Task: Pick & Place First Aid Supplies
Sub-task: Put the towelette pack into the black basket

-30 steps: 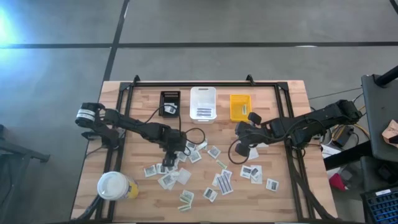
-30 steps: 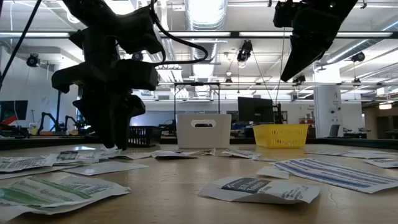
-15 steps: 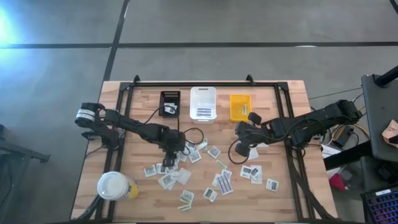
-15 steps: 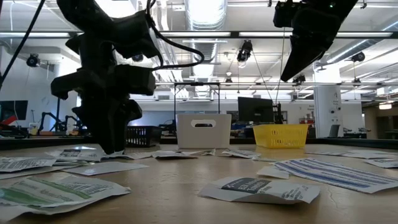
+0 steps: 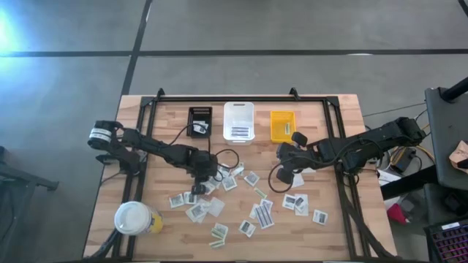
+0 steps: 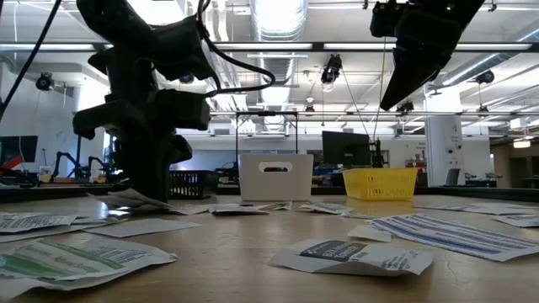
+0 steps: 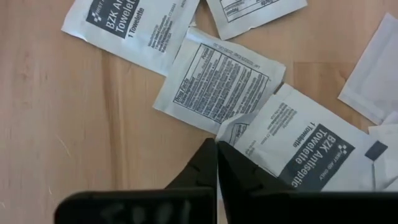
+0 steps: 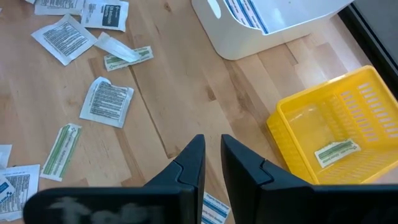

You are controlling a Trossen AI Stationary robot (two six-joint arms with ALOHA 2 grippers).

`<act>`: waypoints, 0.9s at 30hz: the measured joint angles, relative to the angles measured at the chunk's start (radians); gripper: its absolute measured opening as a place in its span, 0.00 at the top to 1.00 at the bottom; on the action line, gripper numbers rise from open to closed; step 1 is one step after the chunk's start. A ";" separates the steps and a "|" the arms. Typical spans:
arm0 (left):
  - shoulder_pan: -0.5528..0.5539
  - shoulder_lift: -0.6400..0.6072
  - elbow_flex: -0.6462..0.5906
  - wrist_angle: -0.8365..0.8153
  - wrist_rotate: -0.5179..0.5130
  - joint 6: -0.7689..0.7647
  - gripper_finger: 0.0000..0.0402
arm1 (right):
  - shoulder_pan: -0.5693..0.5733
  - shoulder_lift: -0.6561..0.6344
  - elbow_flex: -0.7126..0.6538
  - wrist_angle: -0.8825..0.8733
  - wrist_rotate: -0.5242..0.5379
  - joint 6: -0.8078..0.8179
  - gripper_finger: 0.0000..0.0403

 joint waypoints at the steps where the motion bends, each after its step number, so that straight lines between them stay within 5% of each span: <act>1: 0.000 0.000 0.000 0.000 0.001 0.000 0.99 | 0.000 0.000 0.000 0.000 0.000 0.000 0.88; 27: -0.001 -0.182 0.024 -0.055 -0.009 -0.018 1.00 | 0.000 0.000 -0.020 0.000 0.000 0.004 0.89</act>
